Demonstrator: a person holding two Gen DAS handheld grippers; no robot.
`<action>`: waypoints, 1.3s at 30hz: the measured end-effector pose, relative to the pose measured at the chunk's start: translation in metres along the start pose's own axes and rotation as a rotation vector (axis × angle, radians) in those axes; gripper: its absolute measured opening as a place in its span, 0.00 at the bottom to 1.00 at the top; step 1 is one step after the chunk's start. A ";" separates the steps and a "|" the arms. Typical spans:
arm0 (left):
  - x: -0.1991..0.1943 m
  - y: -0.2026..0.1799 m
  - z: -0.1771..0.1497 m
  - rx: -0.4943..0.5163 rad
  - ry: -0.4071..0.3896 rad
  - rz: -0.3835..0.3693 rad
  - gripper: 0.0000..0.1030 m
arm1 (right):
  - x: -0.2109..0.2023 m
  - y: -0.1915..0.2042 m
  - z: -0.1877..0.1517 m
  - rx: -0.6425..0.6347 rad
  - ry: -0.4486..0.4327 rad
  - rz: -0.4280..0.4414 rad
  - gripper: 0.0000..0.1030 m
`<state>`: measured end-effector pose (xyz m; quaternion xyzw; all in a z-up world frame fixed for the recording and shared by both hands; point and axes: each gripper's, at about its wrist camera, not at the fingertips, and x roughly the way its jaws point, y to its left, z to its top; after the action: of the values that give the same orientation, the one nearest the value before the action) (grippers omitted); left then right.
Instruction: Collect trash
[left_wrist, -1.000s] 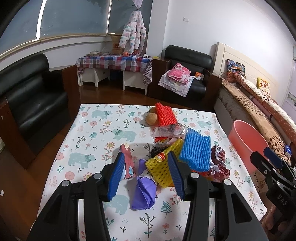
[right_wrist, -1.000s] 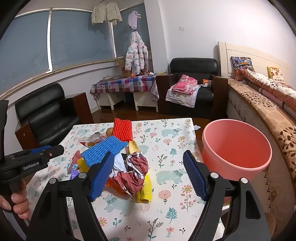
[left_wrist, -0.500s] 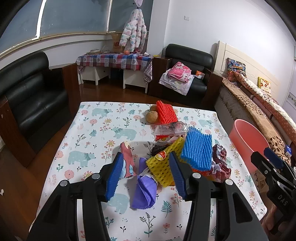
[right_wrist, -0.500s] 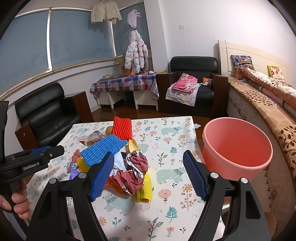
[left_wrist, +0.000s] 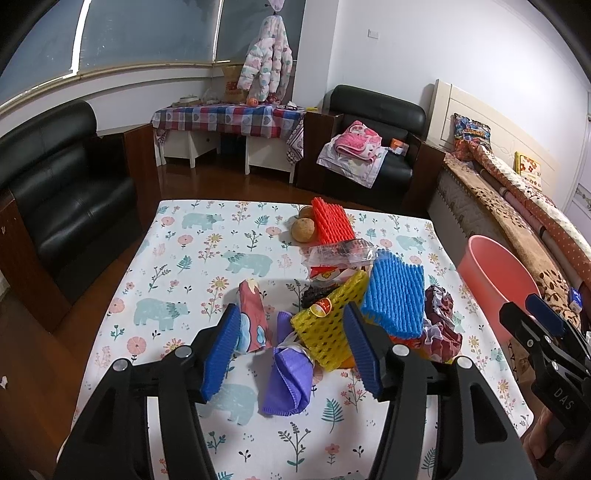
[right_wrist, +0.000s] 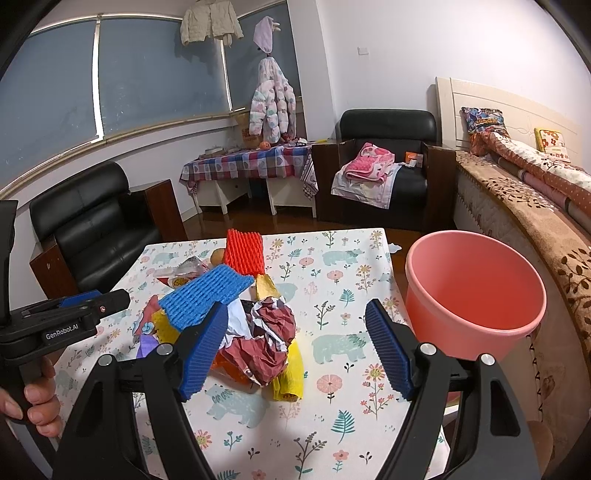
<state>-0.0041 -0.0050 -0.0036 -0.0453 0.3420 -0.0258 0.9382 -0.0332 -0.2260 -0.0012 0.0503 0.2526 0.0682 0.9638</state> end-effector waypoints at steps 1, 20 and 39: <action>0.001 0.000 -0.001 -0.001 0.001 -0.001 0.56 | 0.001 0.000 0.000 0.001 0.001 0.000 0.75; 0.008 -0.029 0.009 0.076 0.031 -0.238 0.50 | 0.017 -0.012 -0.005 0.045 0.086 0.042 0.66; 0.025 -0.017 0.013 0.040 0.079 -0.332 0.05 | 0.057 -0.017 0.004 0.125 0.224 0.191 0.66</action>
<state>0.0233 -0.0226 -0.0081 -0.0813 0.3657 -0.1890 0.9077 0.0196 -0.2340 -0.0277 0.1259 0.3563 0.1487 0.9139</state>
